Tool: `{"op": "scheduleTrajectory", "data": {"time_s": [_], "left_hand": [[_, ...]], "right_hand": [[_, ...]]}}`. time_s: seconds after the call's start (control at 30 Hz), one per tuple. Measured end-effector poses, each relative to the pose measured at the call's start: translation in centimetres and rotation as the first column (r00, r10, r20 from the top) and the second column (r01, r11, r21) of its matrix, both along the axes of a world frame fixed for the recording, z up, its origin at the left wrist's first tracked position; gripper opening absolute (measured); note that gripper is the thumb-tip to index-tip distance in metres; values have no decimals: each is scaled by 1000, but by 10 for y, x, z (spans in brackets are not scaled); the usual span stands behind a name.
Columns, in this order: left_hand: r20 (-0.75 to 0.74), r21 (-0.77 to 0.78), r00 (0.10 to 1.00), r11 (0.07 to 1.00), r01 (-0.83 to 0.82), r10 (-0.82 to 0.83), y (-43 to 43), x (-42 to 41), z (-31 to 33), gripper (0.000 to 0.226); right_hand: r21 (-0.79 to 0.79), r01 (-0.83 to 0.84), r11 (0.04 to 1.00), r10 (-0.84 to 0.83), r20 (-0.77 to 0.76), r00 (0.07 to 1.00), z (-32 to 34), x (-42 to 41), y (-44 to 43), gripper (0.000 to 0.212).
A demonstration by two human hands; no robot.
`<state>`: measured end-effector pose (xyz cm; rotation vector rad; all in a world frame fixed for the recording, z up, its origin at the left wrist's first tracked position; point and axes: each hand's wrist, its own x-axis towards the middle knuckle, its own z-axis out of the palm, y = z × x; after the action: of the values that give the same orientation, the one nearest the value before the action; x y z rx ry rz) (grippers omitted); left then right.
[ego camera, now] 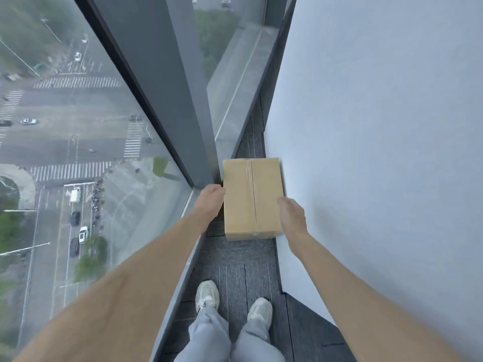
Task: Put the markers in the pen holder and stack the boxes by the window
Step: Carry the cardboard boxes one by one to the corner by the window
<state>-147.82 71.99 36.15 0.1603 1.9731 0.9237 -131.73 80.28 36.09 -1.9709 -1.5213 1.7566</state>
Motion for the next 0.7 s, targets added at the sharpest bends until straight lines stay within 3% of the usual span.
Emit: {"op": "scheduleTrajectory", "data": {"time_s": [0.1,0.3,0.5,0.7], "left_hand": [[86,96,987,985,-143,135,-27,24,68,13],[192,262,960,933,-248,202,-83,93,168,21],[251,360,968,928,-96,3,-120,134,214,30],[258,420,926,895,150,-276,-155,166,246,34]], "right_hand": [[-32,62,998,-65,-117,991,61,17,-36,37],[16,169,985,-157,-295,942,174,48,-99,39],[74,366,928,-307,-406,861,241,85,-163,24],[51,675,736,-560,-515,649,261,123,-230,32]]}}
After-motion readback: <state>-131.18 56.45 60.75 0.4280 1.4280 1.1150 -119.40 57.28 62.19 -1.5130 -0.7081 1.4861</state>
